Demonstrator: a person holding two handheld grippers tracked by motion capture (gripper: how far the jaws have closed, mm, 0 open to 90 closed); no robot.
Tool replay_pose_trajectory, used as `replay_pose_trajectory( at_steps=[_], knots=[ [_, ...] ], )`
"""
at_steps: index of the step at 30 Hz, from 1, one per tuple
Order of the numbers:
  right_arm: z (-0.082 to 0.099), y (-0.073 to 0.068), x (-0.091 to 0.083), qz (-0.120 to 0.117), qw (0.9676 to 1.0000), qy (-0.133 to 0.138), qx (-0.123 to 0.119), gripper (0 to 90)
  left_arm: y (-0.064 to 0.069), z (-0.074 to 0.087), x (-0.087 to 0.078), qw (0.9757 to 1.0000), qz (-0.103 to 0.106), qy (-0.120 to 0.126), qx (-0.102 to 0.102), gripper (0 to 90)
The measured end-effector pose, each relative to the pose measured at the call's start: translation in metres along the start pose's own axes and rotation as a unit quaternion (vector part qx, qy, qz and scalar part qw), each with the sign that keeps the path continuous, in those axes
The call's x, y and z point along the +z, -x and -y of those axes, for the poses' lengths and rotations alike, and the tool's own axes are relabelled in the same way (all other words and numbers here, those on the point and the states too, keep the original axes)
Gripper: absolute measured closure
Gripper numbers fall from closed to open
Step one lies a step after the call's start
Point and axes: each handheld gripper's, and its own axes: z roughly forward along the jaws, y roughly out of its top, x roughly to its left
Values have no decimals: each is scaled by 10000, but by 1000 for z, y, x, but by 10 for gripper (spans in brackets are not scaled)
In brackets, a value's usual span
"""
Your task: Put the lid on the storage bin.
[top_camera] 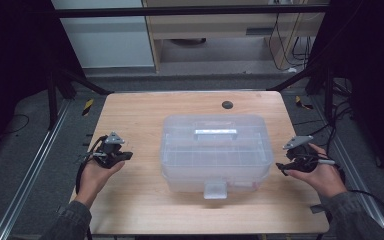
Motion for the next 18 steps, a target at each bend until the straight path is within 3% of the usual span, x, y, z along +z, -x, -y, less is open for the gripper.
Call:
replay_pose_trajectory(
  at_steps=[2, 9, 14, 18],
  knots=[
    [-3, 6, 8, 8, 10000, -29, 82, 252, -4, 0, 6, 10000, -27, -61, -47, 896],
    [-11, 25, 30, 100, 9991, -15, 414, 266, -12, -1, 27, 9981, -288, -529, 150, 895],
    [-16, 33, 46, 195, 9983, 102, 545, 269, -17, -1, 36, 9984, -353, -435, 4, 895],
    [-19, 37, 52, 211, 9976, 161, 644, 269, -21, -2, 44, 9988, -282, -326, -211, 895]
  ],
)
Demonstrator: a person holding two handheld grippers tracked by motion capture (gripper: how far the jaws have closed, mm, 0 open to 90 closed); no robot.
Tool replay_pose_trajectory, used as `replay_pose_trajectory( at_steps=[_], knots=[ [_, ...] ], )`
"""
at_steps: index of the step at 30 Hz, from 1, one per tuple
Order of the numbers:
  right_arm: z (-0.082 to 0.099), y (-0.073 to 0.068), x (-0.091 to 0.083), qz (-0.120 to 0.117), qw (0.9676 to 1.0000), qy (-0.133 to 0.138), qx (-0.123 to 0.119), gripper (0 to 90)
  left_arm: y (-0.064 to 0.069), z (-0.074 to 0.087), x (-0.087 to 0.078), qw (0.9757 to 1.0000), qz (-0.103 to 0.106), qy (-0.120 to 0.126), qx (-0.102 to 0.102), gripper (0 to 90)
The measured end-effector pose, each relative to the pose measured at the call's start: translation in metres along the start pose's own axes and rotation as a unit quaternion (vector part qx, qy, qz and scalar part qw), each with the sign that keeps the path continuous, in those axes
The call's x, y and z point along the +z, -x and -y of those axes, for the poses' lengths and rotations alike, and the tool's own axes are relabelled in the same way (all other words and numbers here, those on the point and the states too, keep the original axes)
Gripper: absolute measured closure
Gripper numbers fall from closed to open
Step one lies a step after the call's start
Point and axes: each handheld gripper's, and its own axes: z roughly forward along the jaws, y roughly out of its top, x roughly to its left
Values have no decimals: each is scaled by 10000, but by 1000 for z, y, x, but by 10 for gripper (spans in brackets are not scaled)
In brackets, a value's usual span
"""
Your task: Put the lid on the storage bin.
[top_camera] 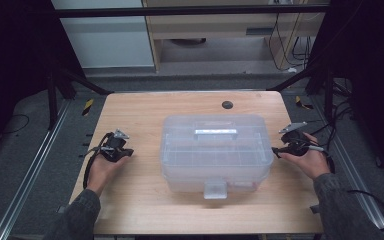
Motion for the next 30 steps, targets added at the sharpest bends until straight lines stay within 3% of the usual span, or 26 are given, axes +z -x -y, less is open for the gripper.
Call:
replay_pose_trajectory(
  at_steps=[5, 7, 9, 11, 12, 16, 25, 30],
  knots=[
    [-3, 7, 10, 46, 9996, 123, 249, 274, -1, -3, 9, 9997, -194, 135, -35, 895],
    [-5, 10, 15, 55, 9992, 161, 350, 274, -3, -4, 13, 9991, -295, 245, -152, 848],
    [-6, 11, 19, 51, 9988, 216, 446, 265, -8, -4, 17, 9977, -477, 357, -333, 662],
    [-7, 13, 23, 38, 9982, 265, 534, 253, -12, -4, 21, 9945, -755, 456, -559, 478],
    [-7, 13, 27, 59, 9976, 304, 612, 247, -14, -4, 22, 9936, -780, 505, -638, 408],
    [-7, 15, 33, 66, 9965, 344, 760, 234, -20, -2, 24, 9900, -882, 716, -837, 326],
    [-1, 17, 46, -86, 9919, 447, 1185, 164, -24, 4, 37, 9884, -710, 773, -1094, 178],
    [4, 14, 50, -187, 9878, 625, 1415, 110, -22, 6, 41, 9875, -678, 919, -1082, 90]
  ],
)
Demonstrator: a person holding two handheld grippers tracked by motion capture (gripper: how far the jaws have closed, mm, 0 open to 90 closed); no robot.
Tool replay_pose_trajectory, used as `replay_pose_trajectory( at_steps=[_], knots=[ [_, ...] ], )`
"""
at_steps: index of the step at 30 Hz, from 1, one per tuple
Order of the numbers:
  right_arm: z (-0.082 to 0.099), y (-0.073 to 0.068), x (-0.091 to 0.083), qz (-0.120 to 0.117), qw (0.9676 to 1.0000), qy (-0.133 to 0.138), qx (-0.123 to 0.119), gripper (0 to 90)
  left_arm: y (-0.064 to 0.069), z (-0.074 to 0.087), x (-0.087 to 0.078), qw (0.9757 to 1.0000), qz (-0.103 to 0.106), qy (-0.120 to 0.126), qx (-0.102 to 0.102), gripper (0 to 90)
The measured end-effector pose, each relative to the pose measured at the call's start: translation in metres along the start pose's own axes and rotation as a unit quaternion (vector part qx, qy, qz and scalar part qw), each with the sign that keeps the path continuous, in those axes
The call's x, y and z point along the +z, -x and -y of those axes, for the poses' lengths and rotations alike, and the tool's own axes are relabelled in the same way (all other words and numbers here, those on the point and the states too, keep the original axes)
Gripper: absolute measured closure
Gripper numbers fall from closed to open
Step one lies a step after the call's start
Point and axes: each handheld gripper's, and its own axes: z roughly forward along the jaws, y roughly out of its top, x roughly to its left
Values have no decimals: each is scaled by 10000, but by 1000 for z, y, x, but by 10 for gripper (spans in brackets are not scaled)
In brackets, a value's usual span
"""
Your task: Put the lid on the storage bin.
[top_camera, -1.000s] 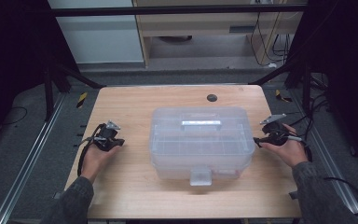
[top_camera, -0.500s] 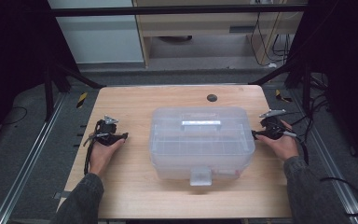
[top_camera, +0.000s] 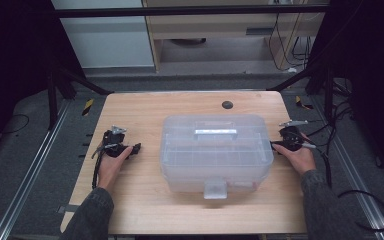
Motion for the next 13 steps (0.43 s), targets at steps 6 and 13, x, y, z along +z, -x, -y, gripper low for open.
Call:
replay_pose_trajectory(
  at_steps=[6, 13],
  knots=[
    [6, -5, 0, 157, 9996, 206, 127, 83, 3, 0, 0, 10000, -31, -42, -7, 61],
    [6, -16, 2, 480, 9978, 104, 441, 7, 5, 1, 0, 9998, -124, -76, -114, 30]
  ],
)
